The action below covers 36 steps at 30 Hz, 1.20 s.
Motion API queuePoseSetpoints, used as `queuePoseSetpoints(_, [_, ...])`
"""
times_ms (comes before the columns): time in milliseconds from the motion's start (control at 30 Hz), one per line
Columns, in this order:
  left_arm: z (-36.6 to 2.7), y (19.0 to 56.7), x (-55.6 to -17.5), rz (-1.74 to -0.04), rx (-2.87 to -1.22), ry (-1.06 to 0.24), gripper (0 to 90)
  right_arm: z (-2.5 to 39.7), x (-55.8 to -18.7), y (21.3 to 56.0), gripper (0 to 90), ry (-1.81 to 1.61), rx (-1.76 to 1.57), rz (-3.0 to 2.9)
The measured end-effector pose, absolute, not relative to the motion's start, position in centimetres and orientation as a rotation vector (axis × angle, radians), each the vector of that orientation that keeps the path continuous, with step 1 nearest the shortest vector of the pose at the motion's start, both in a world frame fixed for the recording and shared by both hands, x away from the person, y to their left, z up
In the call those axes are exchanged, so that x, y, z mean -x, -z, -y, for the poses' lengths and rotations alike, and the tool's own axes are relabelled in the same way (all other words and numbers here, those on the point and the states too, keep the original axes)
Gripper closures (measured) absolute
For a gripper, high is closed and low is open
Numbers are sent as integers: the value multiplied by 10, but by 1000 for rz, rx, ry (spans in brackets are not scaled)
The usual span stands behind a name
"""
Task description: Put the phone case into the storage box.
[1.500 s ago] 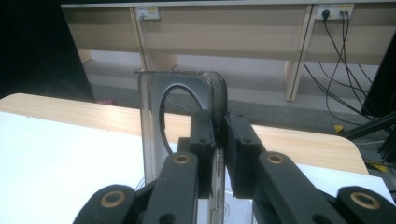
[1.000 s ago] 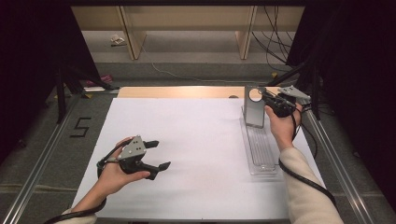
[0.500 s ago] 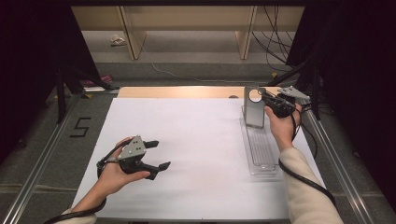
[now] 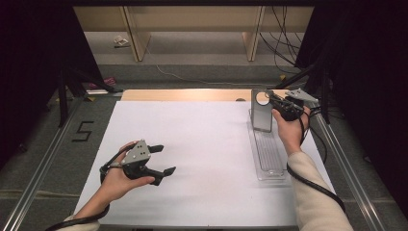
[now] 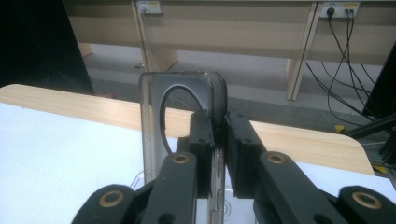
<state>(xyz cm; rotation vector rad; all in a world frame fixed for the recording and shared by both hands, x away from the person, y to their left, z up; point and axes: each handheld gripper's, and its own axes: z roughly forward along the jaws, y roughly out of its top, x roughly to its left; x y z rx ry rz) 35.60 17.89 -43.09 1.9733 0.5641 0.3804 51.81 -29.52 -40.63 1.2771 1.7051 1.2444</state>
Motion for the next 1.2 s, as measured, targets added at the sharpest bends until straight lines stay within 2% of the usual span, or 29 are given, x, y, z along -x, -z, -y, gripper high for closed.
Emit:
queuePoseSetpoints(800, [-178,431,-356,-561,-1970,-374,140,295,-534,408,786,-1161,-1295,-1718])
queuePoseSetpoints(1200, [-178,430,-356,-562,-1969,-373,140,296,-540,409,740,-1148,-1334,-1713])
